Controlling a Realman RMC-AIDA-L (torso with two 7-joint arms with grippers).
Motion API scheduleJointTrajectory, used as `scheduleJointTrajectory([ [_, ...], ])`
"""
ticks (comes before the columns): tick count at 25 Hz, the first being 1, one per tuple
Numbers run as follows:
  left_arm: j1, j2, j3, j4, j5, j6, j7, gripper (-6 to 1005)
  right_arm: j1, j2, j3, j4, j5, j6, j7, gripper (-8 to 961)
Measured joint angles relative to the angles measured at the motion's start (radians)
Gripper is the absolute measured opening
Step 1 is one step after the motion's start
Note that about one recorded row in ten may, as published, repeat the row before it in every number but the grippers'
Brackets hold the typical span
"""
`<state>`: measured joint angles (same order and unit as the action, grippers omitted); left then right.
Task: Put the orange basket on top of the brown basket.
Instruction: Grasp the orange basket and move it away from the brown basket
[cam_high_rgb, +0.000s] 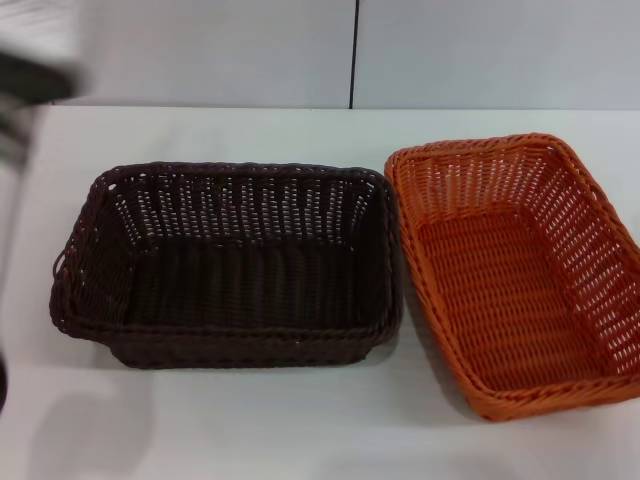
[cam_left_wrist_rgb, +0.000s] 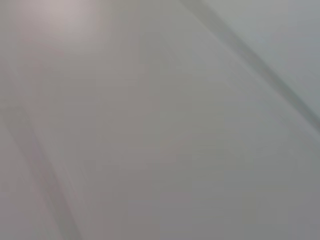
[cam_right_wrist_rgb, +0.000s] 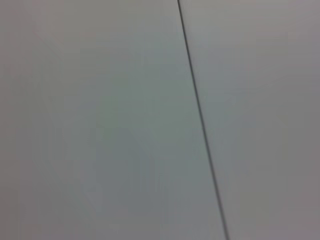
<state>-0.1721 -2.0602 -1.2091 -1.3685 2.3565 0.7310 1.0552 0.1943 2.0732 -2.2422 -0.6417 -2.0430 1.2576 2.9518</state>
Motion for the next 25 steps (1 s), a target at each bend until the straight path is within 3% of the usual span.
scheduleJointTrajectory([
  [1, 0.0, 0.0, 0.0, 0.0, 0.0, 0.0, 0.0, 716, 0.0, 0.0, 0.0, 0.0, 0.0, 0.0, 0.0, 819],
  [3, 0.097, 0.002, 0.019, 0.125, 0.095, 0.27, -0.362, 717, 0.02, -0.003, 0.004, -0.03, -0.003, 0.009, 0.001, 819],
  [4, 0.111, 0.002, 0.018, 0.153, 0.116, 0.312, -0.422, 717, 0.028, -0.009, 0.004, -0.063, -0.009, 0.009, 0.001, 819],
  [5, 0.137, -0.002, 0.017, 0.309, 0.174, 0.479, -0.6, 717, 0.035, -0.026, 0.001, -0.133, -0.039, -0.014, 0.002, 819],
  [6, 0.137, -0.002, 0.017, 0.309, 0.174, 0.479, -0.6, 716, 0.035, -0.026, 0.001, -0.133, -0.039, -0.014, 0.002, 819],
  [7, 0.139, -0.005, 0.018, 0.421, 0.181, 0.579, -0.674, 716, 0.034, -0.042, -0.001, -0.188, -0.073, -0.053, 0.003, 819],
  [8, 0.14, -0.008, 0.023, 0.611, 0.164, 0.717, -0.753, 716, 0.029, -0.079, -0.001, -0.311, -0.138, -0.165, 0.003, 819],
  [9, 0.14, -0.008, 0.023, 0.611, 0.164, 0.717, -0.753, 716, 0.029, -0.079, -0.001, -0.311, -0.138, -0.165, 0.003, 819],
  [11, 0.147, -0.011, 0.04, 0.772, 0.11, 0.77, -0.785, 716, 0.024, -0.164, 0.051, -0.621, -0.226, -0.583, 0.004, 819],
  [12, 0.147, -0.011, 0.04, 0.772, 0.11, 0.77, -0.785, 716, 0.024, -0.164, 0.051, -0.621, -0.226, -0.583, 0.004, 819],
  [14, 0.152, -0.011, 0.05, 0.806, 0.08, 0.777, -0.794, 717, 0.023, -0.18, 0.13, -0.763, -0.27, -0.874, 0.004, 820],
  [15, 0.155, -0.011, 0.057, 0.829, 0.062, 0.782, -0.801, 717, 0.023, -0.181, 0.185, -0.839, -0.296, -1.051, 0.002, 820],
  [16, 0.157, -0.011, 0.062, 0.849, 0.037, 0.787, -0.808, 717, 0.023, -0.181, 0.185, -0.839, -0.296, -1.051, 0.002, 820],
  [19, 0.159, -0.012, 0.073, 0.888, -0.017, 0.788, -0.815, 717, 0.031, -0.167, 0.338, -1.027, -0.339, -1.496, -0.02, 819],
  [20, 0.158, -0.012, 0.076, 0.897, -0.036, 0.78, -0.815, 717, 0.057, -0.142, 0.46, -1.132, -0.344, -1.819, -0.059, 819],
  [21, 0.155, -0.012, 0.078, 0.907, -0.058, 0.77, -0.815, 717, 0.057, -0.142, 0.46, -1.132, -0.344, -1.819, -0.059, 819],
  [22, 0.153, -0.012, 0.079, 0.912, -0.068, 0.765, -0.815, 717, 0.094, -0.103, 0.589, -1.209, -0.342, -2.126, -0.119, 818],
  [23, 0.15, -0.012, 0.079, 0.918, -0.079, 0.758, -0.815, 717, 0.094, -0.103, 0.589, -1.209, -0.342, -2.126, -0.119, 818],
  [24, 0.15, -0.012, 0.079, 0.918, -0.079, 0.758, -0.815, 717, 0.114, -0.08, 0.657, -1.244, -0.342, -2.279, -0.152, 818],
  [25, 0.145, -0.012, 0.079, 0.926, -0.093, 0.747, -0.815, 716, 0.164, -0.031, 0.791, -1.286, -0.338, -2.561, -0.244, 817],
])
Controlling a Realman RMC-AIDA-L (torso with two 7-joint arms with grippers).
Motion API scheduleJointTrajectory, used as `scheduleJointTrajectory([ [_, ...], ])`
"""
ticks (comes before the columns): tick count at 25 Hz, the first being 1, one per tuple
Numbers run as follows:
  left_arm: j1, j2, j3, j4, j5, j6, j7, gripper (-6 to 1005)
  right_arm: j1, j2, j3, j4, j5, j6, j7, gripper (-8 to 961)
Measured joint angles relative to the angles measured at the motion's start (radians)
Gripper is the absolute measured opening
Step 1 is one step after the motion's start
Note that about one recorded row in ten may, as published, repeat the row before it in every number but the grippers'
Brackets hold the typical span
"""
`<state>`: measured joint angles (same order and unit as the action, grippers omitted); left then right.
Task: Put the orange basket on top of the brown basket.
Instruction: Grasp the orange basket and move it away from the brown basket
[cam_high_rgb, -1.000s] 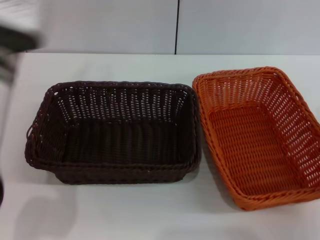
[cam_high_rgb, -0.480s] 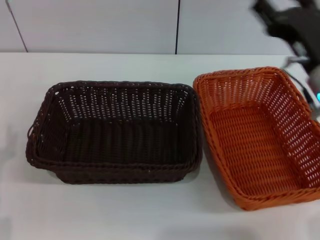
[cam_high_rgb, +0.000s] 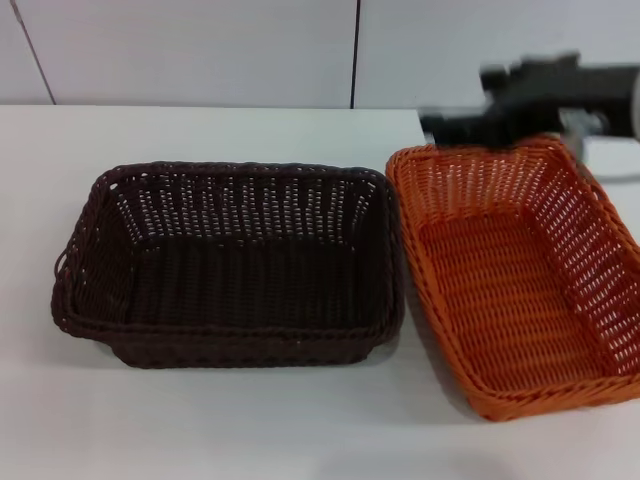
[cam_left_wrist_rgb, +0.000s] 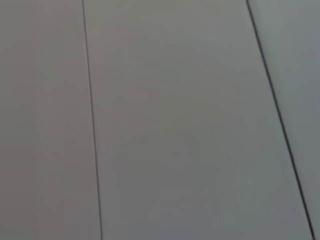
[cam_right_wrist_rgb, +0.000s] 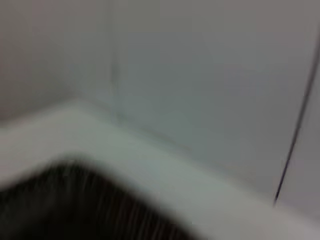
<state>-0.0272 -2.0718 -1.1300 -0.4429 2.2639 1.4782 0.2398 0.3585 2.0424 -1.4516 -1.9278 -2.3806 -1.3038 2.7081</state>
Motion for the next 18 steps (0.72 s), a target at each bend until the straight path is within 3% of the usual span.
scheduleJointTrajectory([
  [1, 0.0, 0.0, 0.0, 0.0, 0.0, 0.0, 0.0, 716, 0.0, 0.0, 0.0, 0.0, 0.0, 0.0, 0.0, 817],
  [3, -0.011, 0.0, -0.003, 0.009, -0.024, -0.038, 0.0, 716, 0.054, 0.023, 0.103, -0.016, 0.023, -0.239, -0.08, 816],
  [5, -0.018, 0.001, -0.007, 0.011, -0.042, -0.072, 0.001, 716, 0.124, 0.019, 0.213, 0.006, 0.106, -0.518, -0.168, 815],
  [6, -0.018, 0.001, -0.007, 0.011, -0.042, -0.072, 0.001, 716, 0.124, 0.019, 0.213, 0.006, 0.106, -0.518, -0.168, 814],
  [10, -0.024, 0.002, -0.008, 0.008, -0.058, -0.107, 0.006, 717, 0.16, 0.01, 0.315, 0.053, 0.172, -0.752, -0.248, 810],
  [18, -0.052, 0.001, -0.004, 0.003, -0.102, -0.17, 0.011, 717, 0.19, -0.015, 0.329, 0.123, 0.096, -0.832, -0.281, 801],
])
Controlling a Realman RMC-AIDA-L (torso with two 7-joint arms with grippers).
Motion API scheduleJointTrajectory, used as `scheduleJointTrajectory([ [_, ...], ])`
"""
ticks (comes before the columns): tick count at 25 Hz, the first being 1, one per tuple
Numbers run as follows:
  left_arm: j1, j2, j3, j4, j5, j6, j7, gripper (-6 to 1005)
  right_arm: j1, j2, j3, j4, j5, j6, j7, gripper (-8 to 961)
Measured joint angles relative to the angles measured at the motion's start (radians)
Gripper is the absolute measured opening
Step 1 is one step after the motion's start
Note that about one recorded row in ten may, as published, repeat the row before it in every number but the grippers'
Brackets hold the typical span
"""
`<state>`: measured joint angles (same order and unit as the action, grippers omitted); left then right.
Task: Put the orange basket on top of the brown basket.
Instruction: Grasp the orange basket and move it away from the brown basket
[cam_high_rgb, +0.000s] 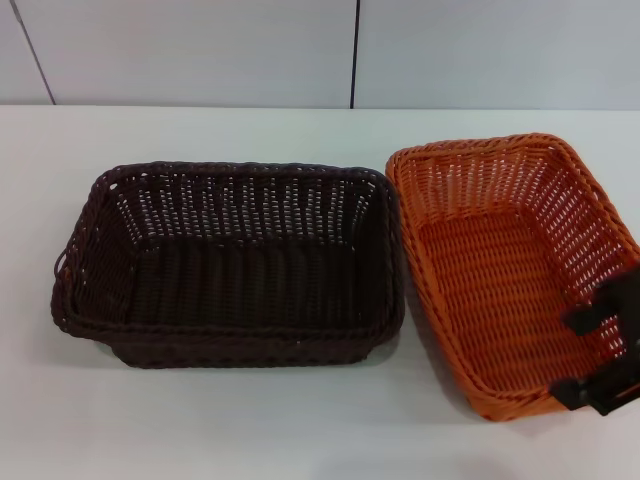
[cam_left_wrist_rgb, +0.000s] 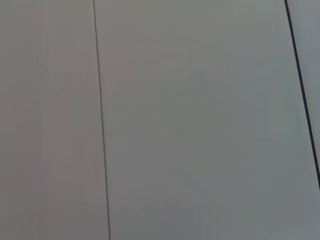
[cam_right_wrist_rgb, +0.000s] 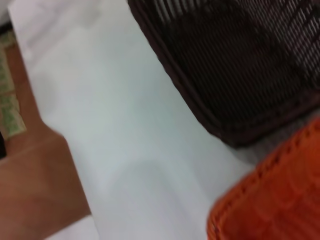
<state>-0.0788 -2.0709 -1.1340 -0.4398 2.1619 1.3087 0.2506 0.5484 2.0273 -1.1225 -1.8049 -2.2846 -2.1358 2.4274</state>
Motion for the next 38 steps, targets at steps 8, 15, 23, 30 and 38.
scheduleJointTrajectory([
  [8, 0.003, -0.001, 0.004, -0.002, -0.004, -0.013, 0.001, 716, 0.04, 0.021, -0.012, 0.128, -0.171, 0.007, -0.068, 793],
  [15, 0.005, -0.002, 0.004, 0.007, -0.004, -0.013, 0.0, 716, 0.045, 0.035, -0.084, 0.22, -0.254, 0.083, -0.098, 786],
  [23, -0.001, 0.001, 0.004, 0.01, -0.004, -0.022, 0.0, 717, 0.071, 0.04, -0.16, 0.315, -0.319, 0.156, -0.1, 778],
  [30, 0.003, 0.003, 0.004, 0.012, -0.003, -0.037, 0.0, 717, 0.079, 0.045, -0.195, 0.373, -0.371, 0.215, -0.092, 770],
  [38, -0.002, 0.005, 0.003, 0.037, -0.004, -0.039, -0.003, 716, 0.078, 0.047, -0.251, 0.399, -0.42, 0.267, -0.057, 718],
])
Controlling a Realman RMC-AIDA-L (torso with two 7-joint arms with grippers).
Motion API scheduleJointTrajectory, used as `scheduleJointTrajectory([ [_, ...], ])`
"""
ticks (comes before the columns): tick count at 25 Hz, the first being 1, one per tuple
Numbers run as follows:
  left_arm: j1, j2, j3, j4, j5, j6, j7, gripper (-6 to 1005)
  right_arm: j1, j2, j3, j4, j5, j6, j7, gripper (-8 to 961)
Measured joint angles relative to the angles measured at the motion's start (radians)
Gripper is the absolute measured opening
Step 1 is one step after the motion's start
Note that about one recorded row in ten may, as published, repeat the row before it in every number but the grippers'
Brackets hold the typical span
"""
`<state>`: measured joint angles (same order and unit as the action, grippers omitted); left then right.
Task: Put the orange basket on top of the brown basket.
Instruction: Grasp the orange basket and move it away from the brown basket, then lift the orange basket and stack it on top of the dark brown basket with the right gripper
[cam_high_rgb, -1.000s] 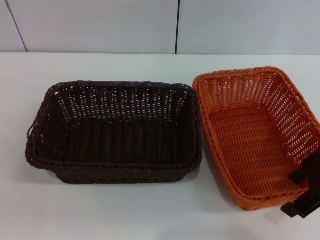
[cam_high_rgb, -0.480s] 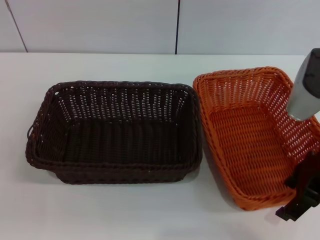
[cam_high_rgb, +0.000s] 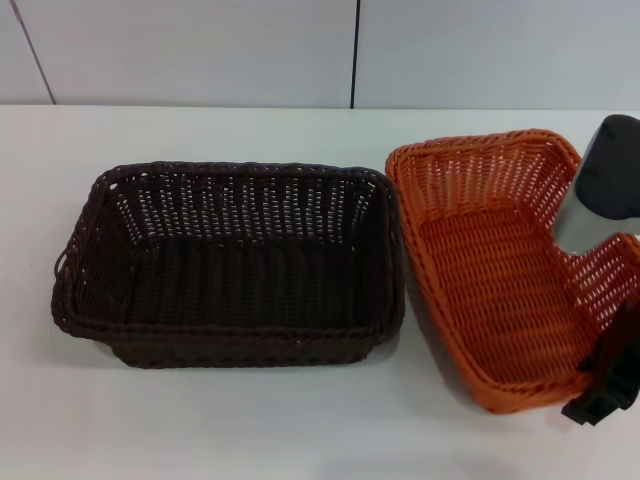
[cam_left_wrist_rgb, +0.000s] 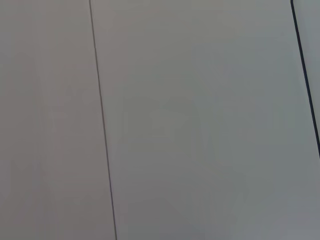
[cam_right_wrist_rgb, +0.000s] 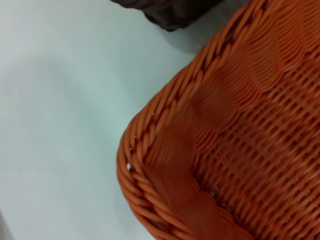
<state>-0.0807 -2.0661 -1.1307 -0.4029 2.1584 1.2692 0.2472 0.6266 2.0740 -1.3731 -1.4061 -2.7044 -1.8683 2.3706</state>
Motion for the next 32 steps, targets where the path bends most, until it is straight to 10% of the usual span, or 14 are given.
scheduleJointTrajectory([
  [13, -0.004, -0.002, 0.0, 0.026, 0.005, 0.006, -0.001, 710, -0.024, 0.005, -0.024, -0.155, 0.0, 0.064, 0.11, 241],
  [32, -0.003, 0.001, 0.0, 0.029, 0.008, 0.01, -0.005, 710, 0.034, 0.0, -0.084, -0.525, 0.002, 0.08, 0.232, 159],
])
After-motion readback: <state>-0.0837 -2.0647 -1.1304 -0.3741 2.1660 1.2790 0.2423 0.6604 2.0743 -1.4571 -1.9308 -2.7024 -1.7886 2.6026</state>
